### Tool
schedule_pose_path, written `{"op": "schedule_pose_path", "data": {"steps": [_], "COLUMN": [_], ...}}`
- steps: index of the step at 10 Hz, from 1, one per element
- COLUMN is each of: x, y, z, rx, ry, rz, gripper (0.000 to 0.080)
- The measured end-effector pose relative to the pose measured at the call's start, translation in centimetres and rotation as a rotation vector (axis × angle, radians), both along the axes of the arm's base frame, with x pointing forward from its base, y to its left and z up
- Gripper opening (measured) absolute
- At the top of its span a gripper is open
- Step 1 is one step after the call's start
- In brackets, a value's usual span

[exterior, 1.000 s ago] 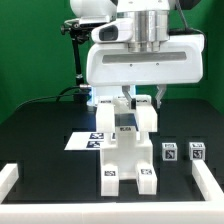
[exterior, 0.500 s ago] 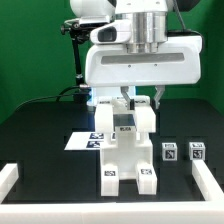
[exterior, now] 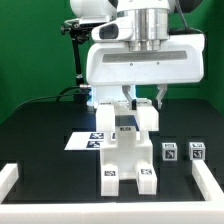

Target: Assemble chair

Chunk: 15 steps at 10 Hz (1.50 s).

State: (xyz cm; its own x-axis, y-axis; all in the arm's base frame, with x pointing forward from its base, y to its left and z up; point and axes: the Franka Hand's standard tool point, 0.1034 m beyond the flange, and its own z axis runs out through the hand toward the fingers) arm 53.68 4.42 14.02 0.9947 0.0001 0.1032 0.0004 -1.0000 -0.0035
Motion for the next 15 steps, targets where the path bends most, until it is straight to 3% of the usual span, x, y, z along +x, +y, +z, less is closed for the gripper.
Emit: {"op": "schedule_pose_path", "data": {"steps": [5, 15], "x": [-2.8, -0.1], "y": [0.6, 0.4], "z": [-0.4, -0.2], "rx": [0.006, 0.002], "ry": [0.143, -0.041], "rz": [-0.041, -0.021], "gripper": [0.0284, 0.0284]}}
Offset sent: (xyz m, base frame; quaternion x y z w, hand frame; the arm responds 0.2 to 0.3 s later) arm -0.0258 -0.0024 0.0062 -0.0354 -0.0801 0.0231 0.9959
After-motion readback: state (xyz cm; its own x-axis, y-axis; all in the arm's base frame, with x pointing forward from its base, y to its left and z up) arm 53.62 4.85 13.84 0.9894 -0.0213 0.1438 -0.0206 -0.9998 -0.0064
